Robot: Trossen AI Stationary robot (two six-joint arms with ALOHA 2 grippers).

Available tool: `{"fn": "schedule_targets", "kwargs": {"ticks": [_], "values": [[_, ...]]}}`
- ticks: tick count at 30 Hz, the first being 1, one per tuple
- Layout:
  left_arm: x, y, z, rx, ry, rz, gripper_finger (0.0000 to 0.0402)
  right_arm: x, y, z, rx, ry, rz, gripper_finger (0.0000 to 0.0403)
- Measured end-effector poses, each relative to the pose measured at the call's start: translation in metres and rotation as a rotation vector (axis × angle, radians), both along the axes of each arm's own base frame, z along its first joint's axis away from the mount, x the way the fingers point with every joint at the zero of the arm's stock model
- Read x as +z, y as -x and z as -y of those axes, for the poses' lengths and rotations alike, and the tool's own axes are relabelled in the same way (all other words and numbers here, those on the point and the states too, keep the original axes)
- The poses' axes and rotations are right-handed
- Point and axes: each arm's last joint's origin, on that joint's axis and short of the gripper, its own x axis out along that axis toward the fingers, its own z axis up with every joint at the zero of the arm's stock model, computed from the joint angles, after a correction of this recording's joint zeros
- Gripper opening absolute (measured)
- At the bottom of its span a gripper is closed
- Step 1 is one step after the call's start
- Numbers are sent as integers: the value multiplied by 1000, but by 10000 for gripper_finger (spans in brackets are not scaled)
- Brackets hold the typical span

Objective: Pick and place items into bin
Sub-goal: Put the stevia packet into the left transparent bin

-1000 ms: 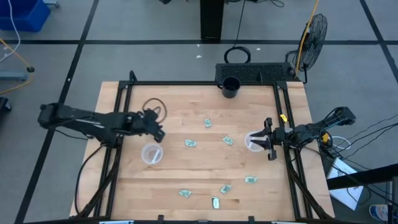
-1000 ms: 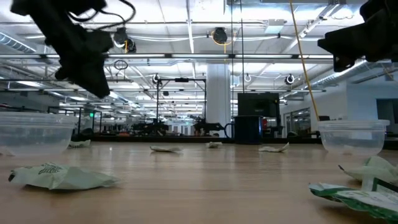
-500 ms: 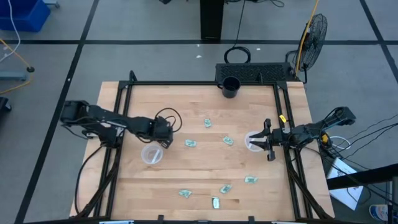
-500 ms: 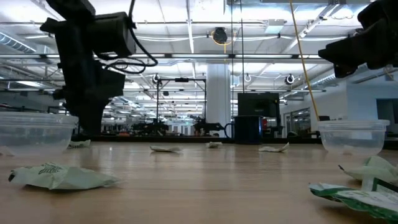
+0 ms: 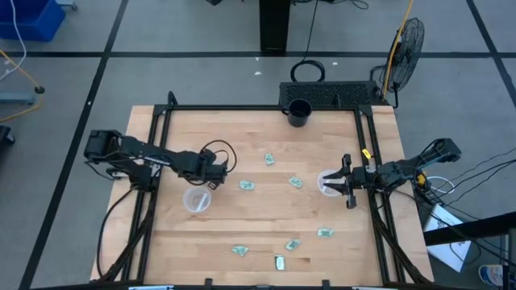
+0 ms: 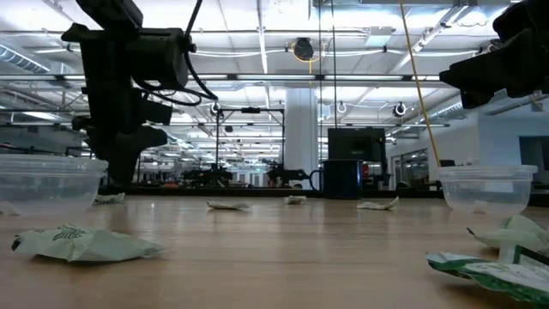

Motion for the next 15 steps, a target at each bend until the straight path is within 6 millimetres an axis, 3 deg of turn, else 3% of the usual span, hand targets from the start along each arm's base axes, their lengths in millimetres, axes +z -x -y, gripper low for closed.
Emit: {"fn": "schedule_targets", "kwargs": {"ticks": [10,12,15], "values": [[-24,-5,-9,42,14,-114,115,0,0,0,0,2,-4,95],[-25,-5,-11,55,32,-112,97,0,0,0,0,2,-4,95],[-24,-5,-14,57,54,-110,39,0,0,0,0,2,-4,95]]}}
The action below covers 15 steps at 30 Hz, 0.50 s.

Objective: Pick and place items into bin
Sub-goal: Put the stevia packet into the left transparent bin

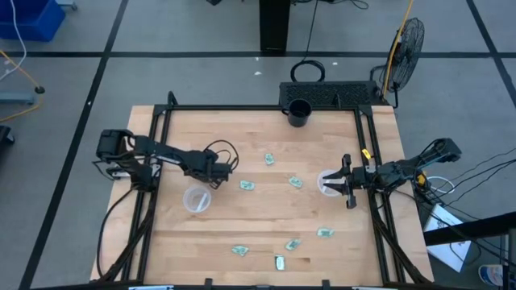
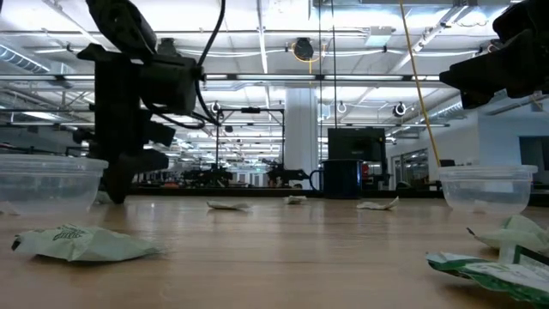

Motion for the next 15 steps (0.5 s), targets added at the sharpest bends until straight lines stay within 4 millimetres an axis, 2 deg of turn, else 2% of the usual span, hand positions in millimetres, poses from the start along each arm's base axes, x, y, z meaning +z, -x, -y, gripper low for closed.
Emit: {"fn": "schedule_targets", "kwargs": {"ticks": [2,5,9,13,15], "values": [[2,3,-2,9,-8,-6,11,0,0,0,0,0,0,95],[10,3,-2,18,-1,16,5,0,0,0,0,-1,0,95],[37,-1,4,0,25,41,3,0,0,0,0,-3,-1,95],[77,-12,14,-67,8,122,2,0,0,0,0,-3,-2,94],[87,-12,18,-88,-4,113,3,0,0,0,0,-3,-2,94]]}}
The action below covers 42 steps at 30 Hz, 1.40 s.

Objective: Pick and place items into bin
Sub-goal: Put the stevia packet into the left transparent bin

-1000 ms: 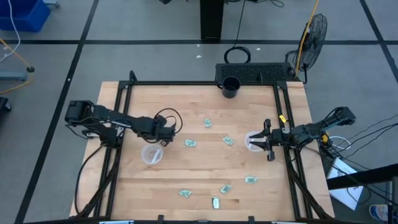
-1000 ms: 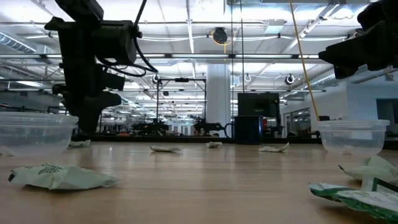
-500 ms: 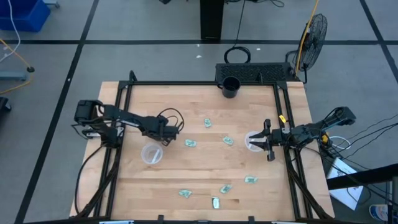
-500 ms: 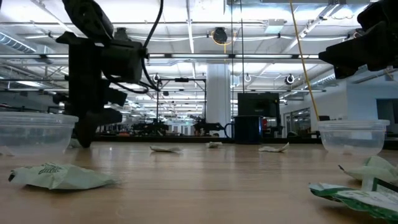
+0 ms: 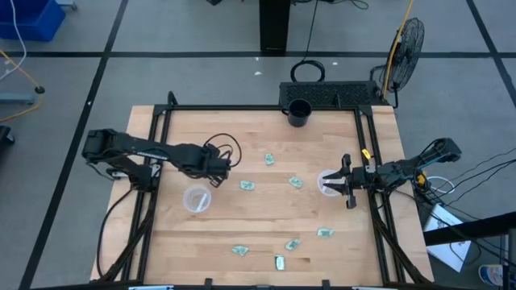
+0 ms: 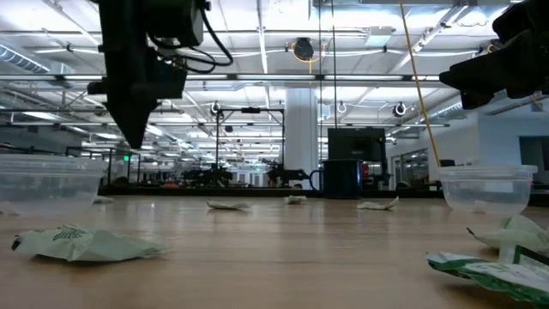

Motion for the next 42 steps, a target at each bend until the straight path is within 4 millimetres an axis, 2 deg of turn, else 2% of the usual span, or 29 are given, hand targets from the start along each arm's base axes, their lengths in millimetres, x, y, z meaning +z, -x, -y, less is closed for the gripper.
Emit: {"fn": "schedule_targets", "kwargs": {"ticks": [4,8,12,17,21,26,30,39,42], "values": [[5,2,2,-43,1,-36,9,0,0,0,0,-13,-2,94],[-11,9,-2,-59,4,-118,35,0,0,0,-1,-44,-2,94],[-30,21,-12,20,43,-169,91,-1,0,0,-1,-46,-7,94],[-52,32,-23,131,115,-159,158,-1,0,0,-1,-40,-10,94],[-70,36,-26,126,135,-107,175,-1,0,0,-1,-36,-12,94],[-79,46,-30,149,88,-143,157,-1,0,0,0,-35,-13,93],[-80,48,-37,178,30,-144,117,-1,0,0,0,-35,-15,93],[-80,49,-52,200,38,-139,20,-2,0,0,0,-34,-16,94],[-80,48,-54,191,38,-123,10,-2,0,0,-1,-34,-16,94]]}}
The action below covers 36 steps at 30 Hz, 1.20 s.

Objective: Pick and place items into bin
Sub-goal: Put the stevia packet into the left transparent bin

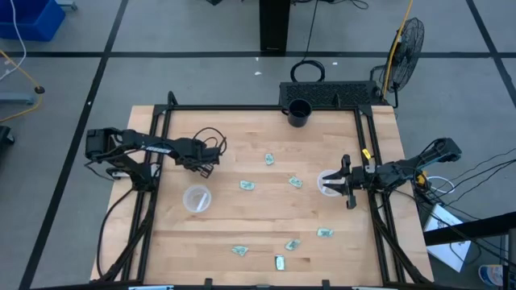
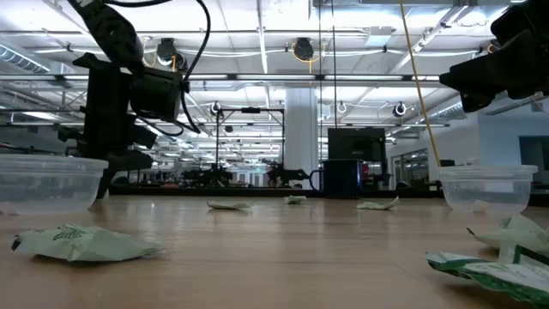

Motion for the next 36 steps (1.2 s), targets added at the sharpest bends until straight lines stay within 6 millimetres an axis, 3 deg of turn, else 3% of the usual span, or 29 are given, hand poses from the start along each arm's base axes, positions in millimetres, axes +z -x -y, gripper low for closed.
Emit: {"fn": "schedule_targets", "kwargs": {"ticks": [6,11,16,19,23,28,32,36], "values": [[18,-20,5,-68,89,80,6,0,0,0,0,0,0,94],[66,-41,23,-164,80,66,5,0,0,0,0,0,0,94],[117,-58,65,-211,73,148,5,0,0,0,-1,-25,0,94],[130,-60,100,-261,69,217,4,0,0,0,-2,-33,0,94],[127,-48,143,-209,55,268,7,0,0,0,-2,-34,0,94],[96,-26,181,-78,5,263,4,0,0,0,-2,-34,0,94],[65,-17,193,-11,2,275,12,0,0,0,-2,-34,0,94],[44,-13,187,5,-23,244,6,0,0,0,-2,-36,4,94]]}}
